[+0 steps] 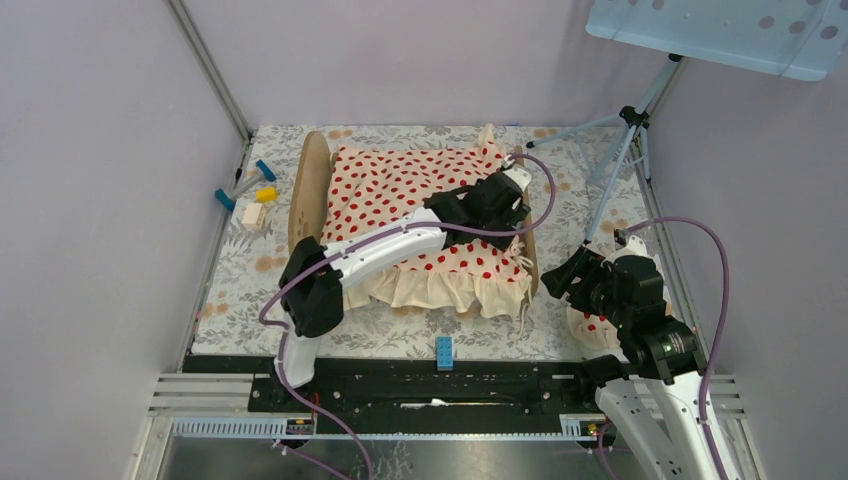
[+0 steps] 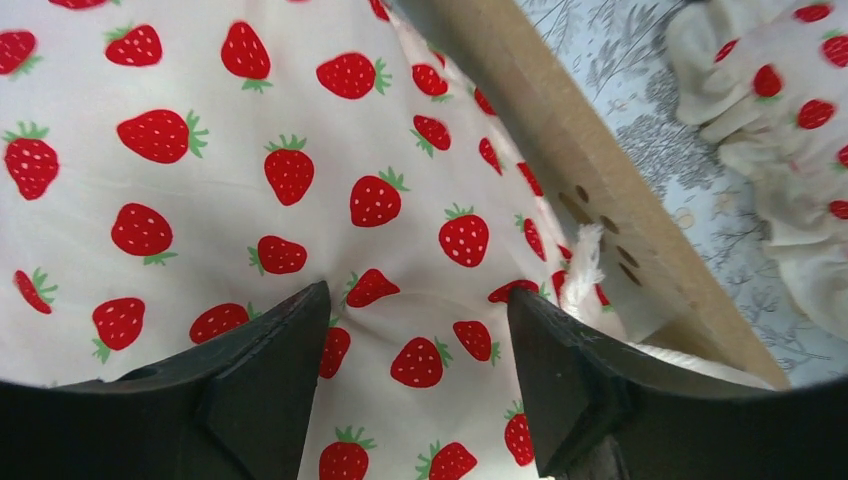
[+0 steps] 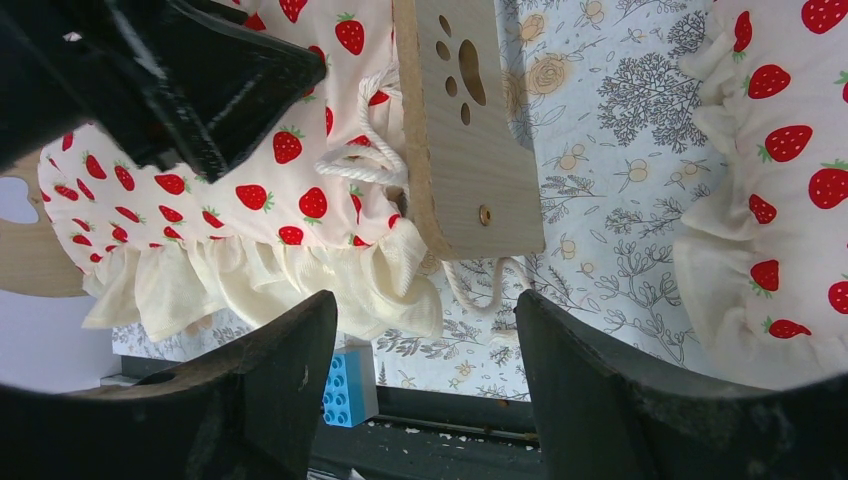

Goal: Set up the pet bed
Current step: Cross the ropes on the bed frame.

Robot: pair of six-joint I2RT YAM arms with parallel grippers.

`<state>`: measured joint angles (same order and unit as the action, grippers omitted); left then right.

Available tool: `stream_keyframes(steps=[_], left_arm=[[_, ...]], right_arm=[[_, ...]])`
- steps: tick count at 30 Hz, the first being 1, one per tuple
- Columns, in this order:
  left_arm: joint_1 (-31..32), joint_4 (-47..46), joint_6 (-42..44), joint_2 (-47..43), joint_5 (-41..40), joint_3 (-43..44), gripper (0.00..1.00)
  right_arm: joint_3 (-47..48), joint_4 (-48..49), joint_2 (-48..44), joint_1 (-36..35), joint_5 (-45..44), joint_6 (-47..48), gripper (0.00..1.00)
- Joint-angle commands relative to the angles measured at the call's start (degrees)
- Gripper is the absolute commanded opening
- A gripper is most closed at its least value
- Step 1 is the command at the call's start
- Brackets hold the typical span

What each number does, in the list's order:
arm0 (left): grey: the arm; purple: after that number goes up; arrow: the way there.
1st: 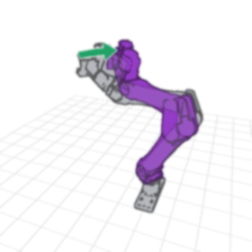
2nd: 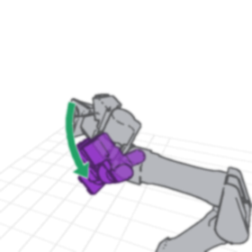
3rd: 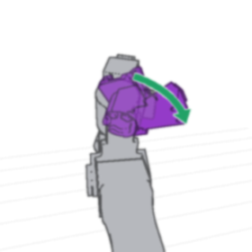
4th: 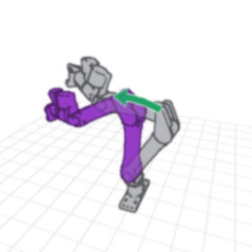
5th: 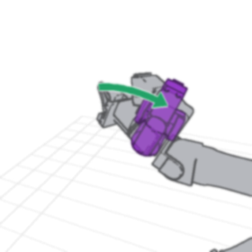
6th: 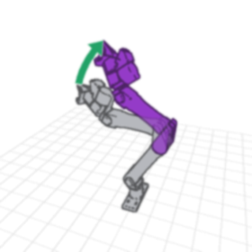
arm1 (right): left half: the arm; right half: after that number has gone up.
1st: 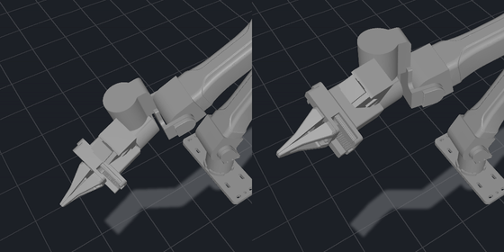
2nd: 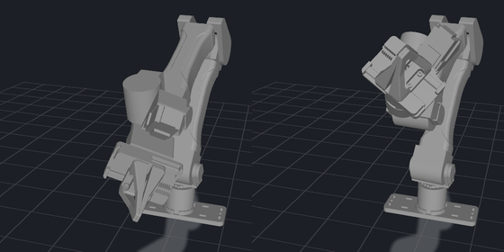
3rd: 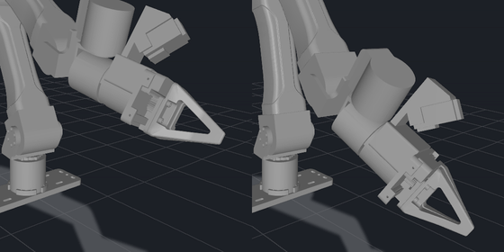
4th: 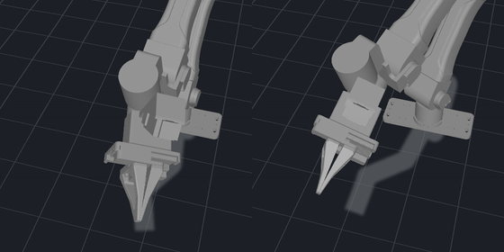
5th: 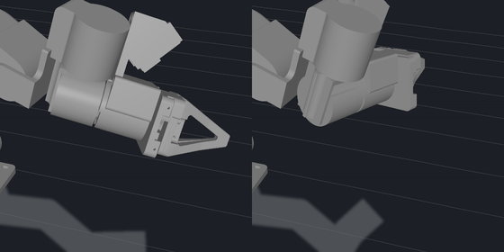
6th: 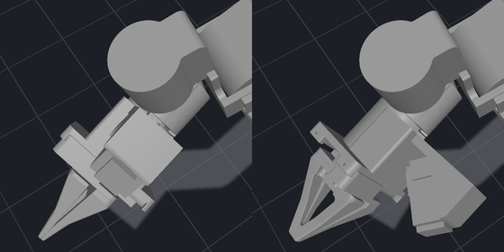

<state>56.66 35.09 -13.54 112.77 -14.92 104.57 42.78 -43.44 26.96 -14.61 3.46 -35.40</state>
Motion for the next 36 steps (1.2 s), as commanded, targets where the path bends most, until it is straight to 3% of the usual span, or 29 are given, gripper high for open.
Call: stream_keyframes(steps=[1,3,7,9,20,27,36], left_arm=[[0.2,0.7,-0.2,1.0,-3.4,1.7,0.65],[0.1,0.7,-0.1,0.7,-4.4,0.9,0.53],[0.2,0.7,0.4,-0.6,-6.5,-0.1,0.13],[0.1,0.6,0.7,-1.4,-6.9,-0.6,0.00],[-1.3,-4.8,1.9,-10.6,-3.0,-8.6,0.00],[-5.0,-10.0,0.9,-15.7,8.2,-13.5,0.00],[-11.2,-15.4,-1.1,-19.0,23.4,-17.2,0.00]], right_arm=[[0.7,-0.1,-0.1,0.2,-1.8,1.1,0.73],[0.7,0.1,0.0,0.2,-1.8,1.1,0.73],[0.8,0.7,0.6,0.2,-1.7,1.1,0.73],[0.9,1.3,1.1,0.2,-1.5,1.2,0.73],[5.9,6.4,10.0,0.2,1.7,5.8,0.73],[8.6,9.3,18.6,0.2,7.0,11.1,0.68],[10.7,12.7,21.0,0.2,7.2,13.1,0.67]])
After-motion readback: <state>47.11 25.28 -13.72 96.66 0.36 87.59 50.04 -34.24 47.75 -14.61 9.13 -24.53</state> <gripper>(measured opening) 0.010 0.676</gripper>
